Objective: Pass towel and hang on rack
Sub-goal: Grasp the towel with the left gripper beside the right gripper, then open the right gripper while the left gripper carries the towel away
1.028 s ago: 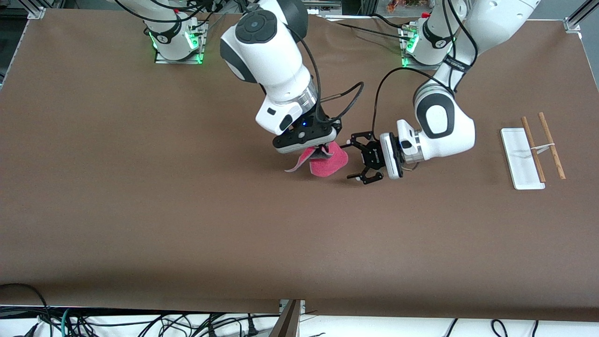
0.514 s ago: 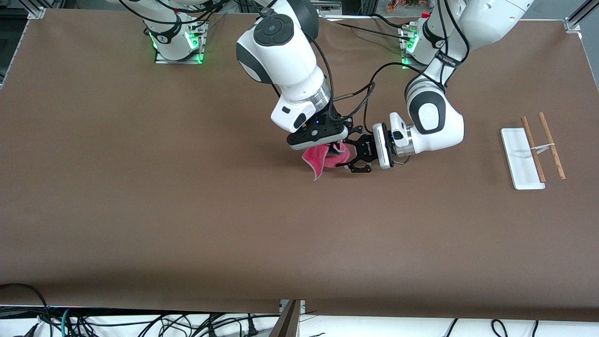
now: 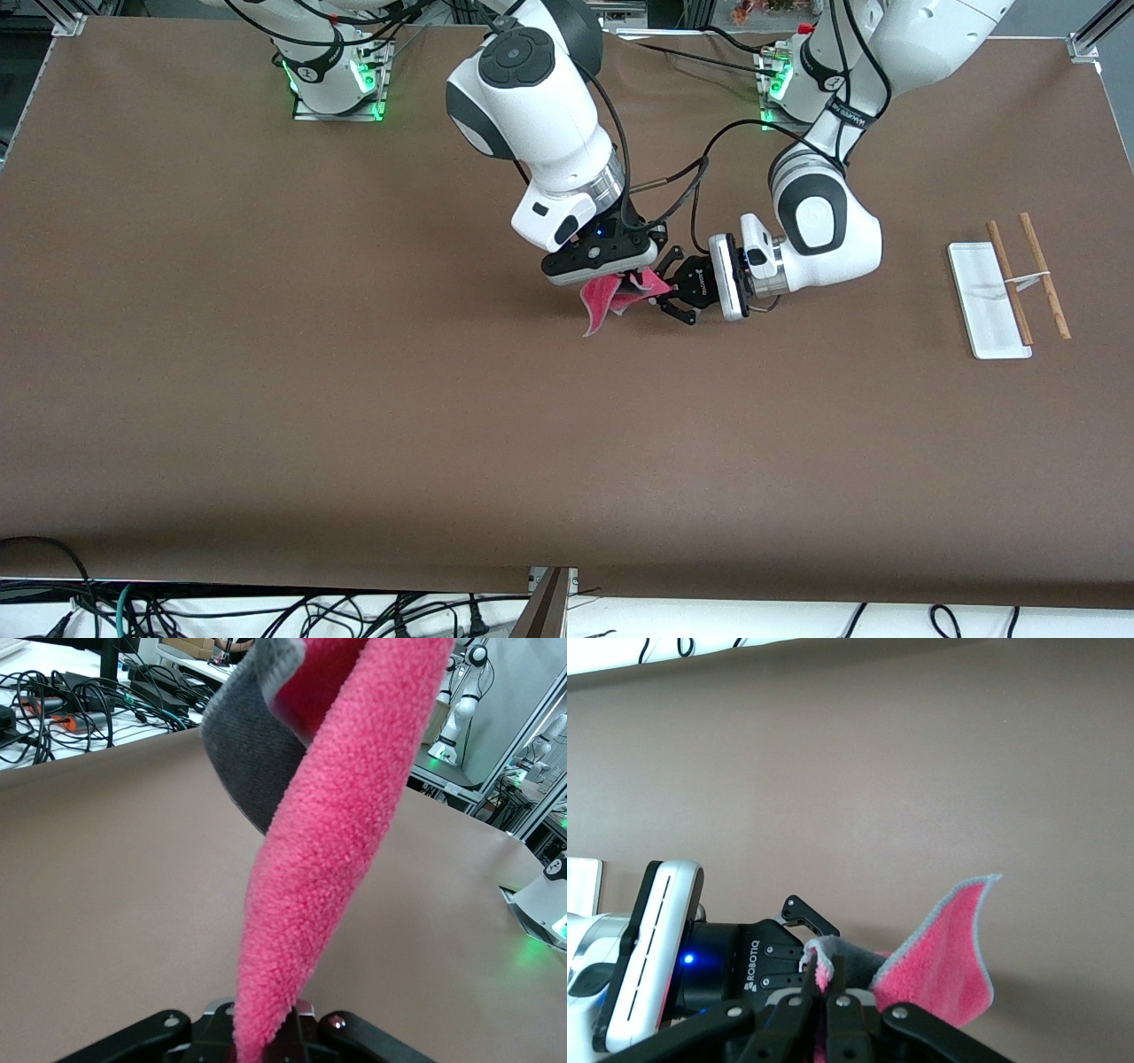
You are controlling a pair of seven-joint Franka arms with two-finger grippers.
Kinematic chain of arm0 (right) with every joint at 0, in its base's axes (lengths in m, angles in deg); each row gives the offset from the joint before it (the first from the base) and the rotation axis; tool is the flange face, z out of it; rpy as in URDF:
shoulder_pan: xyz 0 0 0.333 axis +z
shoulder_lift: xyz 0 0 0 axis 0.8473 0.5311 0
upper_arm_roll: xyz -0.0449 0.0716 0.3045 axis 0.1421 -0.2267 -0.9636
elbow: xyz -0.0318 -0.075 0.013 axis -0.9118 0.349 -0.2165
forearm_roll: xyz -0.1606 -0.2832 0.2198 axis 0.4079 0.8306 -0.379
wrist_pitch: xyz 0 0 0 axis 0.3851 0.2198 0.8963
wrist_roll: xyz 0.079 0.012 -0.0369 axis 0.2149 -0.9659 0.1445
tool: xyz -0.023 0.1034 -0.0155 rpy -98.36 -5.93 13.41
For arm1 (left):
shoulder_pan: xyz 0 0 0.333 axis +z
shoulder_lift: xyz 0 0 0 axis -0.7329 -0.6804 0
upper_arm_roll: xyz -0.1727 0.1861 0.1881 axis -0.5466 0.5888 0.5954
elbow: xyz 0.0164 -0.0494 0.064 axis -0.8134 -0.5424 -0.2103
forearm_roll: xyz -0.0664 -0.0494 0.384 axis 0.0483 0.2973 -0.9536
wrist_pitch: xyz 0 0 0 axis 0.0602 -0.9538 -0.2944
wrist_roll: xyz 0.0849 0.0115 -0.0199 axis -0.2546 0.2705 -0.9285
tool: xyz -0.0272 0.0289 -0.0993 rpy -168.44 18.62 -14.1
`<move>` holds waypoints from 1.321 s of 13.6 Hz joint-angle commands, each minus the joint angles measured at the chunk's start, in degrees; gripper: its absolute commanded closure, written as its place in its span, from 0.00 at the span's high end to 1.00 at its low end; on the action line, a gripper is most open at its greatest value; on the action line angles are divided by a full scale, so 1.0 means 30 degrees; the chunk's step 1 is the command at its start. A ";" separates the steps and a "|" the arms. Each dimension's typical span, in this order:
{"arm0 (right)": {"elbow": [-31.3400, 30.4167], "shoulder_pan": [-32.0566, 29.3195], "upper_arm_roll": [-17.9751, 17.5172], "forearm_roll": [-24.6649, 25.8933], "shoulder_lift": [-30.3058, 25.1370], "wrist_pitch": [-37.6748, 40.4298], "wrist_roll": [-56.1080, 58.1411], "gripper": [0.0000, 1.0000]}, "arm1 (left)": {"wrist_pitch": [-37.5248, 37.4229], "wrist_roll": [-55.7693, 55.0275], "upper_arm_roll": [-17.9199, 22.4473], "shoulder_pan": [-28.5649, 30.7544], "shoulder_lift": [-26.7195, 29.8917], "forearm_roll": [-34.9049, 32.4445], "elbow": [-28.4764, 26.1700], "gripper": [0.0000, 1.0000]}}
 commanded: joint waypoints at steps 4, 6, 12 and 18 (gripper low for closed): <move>0.0230 -0.0128 0.0089 0.0016 -0.0066 -0.0034 0.0032 0.67 | -0.0050 -0.0111 -0.0035 0.0951 0.0382 0.0487 -0.0082 0.00; 0.0230 -0.0157 0.0089 0.0045 -0.0095 -0.0034 0.0296 1.00 | -0.0050 -0.1106 0.0052 0.0981 0.0499 0.0428 0.0151 0.00; 0.0230 -0.1004 0.0557 0.0250 -0.0445 0.1805 0.2658 1.00 | -0.1330 -0.6341 0.0228 0.2912 0.0441 -0.6759 0.2197 0.00; 0.0230 -0.2618 0.1929 0.0309 -0.1383 0.5732 0.8694 1.00 | -0.7510 -1.3989 0.0317 0.6220 0.0294 -1.6843 0.5159 0.00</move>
